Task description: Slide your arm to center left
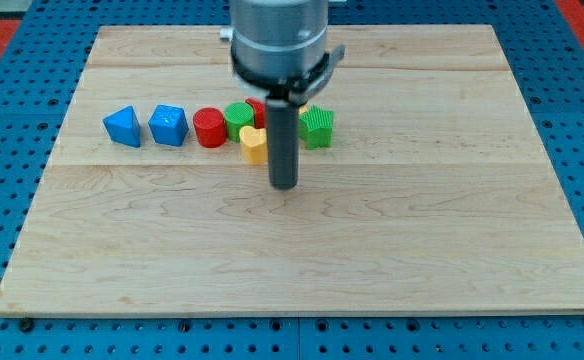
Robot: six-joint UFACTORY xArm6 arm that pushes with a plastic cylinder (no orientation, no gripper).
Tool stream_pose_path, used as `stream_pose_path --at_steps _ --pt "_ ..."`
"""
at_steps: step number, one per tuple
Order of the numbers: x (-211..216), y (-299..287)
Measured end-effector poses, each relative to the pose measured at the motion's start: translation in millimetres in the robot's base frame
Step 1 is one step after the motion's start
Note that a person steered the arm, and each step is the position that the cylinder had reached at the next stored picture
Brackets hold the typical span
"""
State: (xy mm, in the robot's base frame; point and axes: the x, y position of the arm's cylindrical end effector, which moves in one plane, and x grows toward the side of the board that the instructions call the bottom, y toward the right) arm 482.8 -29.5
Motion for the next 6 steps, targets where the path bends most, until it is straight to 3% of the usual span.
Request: stream_pose_path --at_steps 1,2,3,4,5,6 --pt "-39.5 -45.2" --pt "-69.2 -2.7" --pt "-66.2 -3.8" --pt "-28.5 -36.4" --pt "-21.1 -175.6" --pt "-75.1 -274.4"
